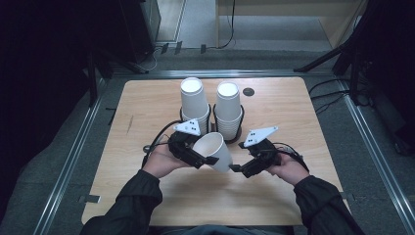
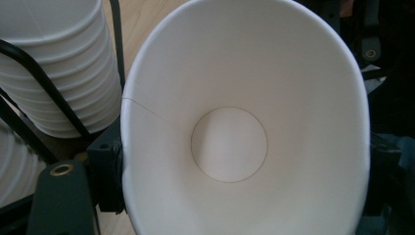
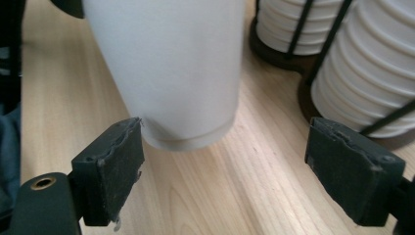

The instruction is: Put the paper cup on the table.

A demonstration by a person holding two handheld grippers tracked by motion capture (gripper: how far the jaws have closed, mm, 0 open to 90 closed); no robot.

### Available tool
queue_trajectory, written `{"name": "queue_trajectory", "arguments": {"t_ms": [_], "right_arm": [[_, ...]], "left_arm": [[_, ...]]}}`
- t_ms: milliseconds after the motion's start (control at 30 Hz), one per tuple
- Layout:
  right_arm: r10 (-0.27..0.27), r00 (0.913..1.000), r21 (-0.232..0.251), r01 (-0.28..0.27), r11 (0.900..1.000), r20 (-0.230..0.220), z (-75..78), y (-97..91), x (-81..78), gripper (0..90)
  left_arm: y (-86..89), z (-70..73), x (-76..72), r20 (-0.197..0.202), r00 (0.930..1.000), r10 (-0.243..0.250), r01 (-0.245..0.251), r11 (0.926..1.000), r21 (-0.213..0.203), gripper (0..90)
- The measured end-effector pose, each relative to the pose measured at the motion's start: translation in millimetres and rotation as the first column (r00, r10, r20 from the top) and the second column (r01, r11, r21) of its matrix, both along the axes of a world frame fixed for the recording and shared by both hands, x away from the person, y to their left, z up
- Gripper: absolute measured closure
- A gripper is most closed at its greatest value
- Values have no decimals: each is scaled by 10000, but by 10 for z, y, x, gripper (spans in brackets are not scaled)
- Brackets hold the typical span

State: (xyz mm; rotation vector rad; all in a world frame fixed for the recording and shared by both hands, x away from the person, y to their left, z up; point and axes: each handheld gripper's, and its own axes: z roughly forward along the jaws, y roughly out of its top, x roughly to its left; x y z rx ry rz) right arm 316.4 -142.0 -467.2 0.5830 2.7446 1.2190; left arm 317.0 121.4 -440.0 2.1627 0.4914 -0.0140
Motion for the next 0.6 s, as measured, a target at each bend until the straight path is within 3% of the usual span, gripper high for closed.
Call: {"name": "queue_trajectory", "arguments": {"t_ms": [167,300,433,600], "right_arm": [[-363,9989,-102,360,9993,-307,-7,-73,38,193],[-580,9983,-271,581,9979,38,-16,-150,73,216],[-561,9981,-57,562,9984,250,-20,-192,76,208],[-723,9972,-312,729,9969,201,-48,-194,94,208]], "left_arm": [[-8,-21,-7,-17,10000,-83,84,9994,332,187],[5,-33,-10,74,9999,-80,76,9988,493,185],[38,-49,-11,-4,10000,42,-42,9982,598,184],[111,-58,2,-33,9994,357,-354,9972,657,184]]}}
